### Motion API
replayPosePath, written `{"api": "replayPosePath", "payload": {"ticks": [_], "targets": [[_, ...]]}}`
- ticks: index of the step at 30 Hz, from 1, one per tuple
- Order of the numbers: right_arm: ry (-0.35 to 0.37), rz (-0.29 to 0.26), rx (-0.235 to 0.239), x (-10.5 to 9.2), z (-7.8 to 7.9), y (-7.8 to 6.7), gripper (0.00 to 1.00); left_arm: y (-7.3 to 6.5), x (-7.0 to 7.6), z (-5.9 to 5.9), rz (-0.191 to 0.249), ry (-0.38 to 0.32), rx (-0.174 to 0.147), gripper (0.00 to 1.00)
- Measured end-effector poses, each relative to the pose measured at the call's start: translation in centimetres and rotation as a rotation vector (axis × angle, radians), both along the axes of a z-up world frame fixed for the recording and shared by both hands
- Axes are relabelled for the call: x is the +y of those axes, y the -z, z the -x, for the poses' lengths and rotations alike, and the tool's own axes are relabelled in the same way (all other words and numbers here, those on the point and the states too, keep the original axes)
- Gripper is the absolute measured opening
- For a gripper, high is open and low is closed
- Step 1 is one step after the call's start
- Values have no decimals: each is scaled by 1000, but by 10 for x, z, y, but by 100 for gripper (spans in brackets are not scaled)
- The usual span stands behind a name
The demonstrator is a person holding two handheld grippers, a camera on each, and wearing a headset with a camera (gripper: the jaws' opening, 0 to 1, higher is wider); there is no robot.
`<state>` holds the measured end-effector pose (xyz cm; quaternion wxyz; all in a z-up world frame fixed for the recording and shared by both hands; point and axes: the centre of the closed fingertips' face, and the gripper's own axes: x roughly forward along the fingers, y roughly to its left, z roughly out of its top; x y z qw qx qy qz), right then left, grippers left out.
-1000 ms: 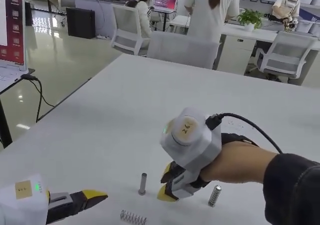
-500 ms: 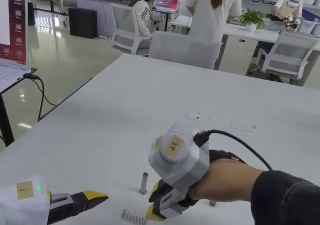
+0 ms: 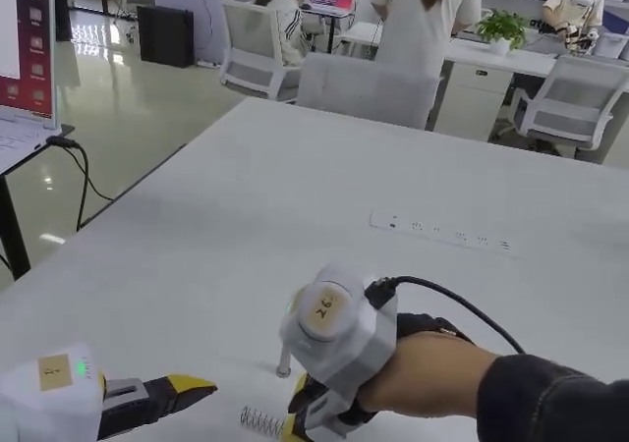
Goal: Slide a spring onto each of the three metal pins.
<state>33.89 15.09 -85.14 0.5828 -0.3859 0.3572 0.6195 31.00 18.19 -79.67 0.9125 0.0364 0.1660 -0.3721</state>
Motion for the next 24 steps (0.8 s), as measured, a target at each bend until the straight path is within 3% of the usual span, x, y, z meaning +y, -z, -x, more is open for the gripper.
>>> {"api": "replayPosePath", "payload": {"ticks": [15, 24], "targets": [[20, 35, -8, -1, -1, 13, 12, 2, 0, 0, -2, 2, 9, 42], [2, 36, -32, 0, -2, 13, 8, 2, 1, 0, -5, 3, 9, 42]]}}
